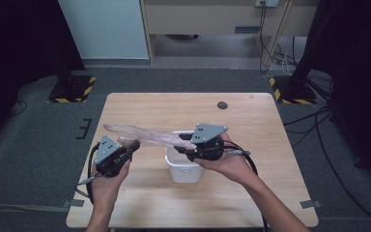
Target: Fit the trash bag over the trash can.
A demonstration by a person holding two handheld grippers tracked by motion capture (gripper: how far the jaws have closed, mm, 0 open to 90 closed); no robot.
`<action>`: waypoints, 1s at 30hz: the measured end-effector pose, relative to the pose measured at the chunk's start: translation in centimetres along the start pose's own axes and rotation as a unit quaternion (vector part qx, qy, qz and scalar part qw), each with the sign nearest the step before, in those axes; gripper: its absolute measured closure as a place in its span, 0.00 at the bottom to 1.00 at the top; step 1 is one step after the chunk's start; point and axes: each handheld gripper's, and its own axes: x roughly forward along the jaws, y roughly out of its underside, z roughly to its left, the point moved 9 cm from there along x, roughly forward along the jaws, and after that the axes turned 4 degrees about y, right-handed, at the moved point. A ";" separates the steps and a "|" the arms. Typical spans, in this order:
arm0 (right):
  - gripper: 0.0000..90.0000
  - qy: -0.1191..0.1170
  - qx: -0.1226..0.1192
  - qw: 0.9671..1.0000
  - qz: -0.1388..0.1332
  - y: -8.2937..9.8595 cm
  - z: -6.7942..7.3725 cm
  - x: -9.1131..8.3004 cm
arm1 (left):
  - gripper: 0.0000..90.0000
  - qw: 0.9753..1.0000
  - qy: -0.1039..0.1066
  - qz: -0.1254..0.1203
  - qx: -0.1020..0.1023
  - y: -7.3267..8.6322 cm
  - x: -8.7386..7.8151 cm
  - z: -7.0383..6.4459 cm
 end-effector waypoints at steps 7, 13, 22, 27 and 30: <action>0.69 0.008 0.020 1.000 -0.020 -0.4 -1.1 -1.6 | 0.99 1.000 -0.009 -0.007 -0.001 -0.1 -1.0 1.0; 0.78 0.022 0.025 0.999 -0.011 0.3 -2.3 -2.1 | 0.99 1.000 -0.020 -0.014 -0.010 -0.2 -1.9 1.9; 0.82 0.017 0.021 1.000 0.016 1.8 -2.3 -1.8 | 0.99 0.999 -0.036 -0.026 -0.011 -0.7 -2.8 2.8; 0.84 0.017 0.018 0.999 0.030 2.3 -2.3 -1.4 | 0.99 0.998 -0.041 -0.035 -0.021 -0.8 -3.6 3.7; 0.86 0.015 0.017 0.999 0.040 2.5 -2.2 -1.2 | 0.98 0.998 -0.042 -0.037 -0.023 -0.8 -3.9 4.0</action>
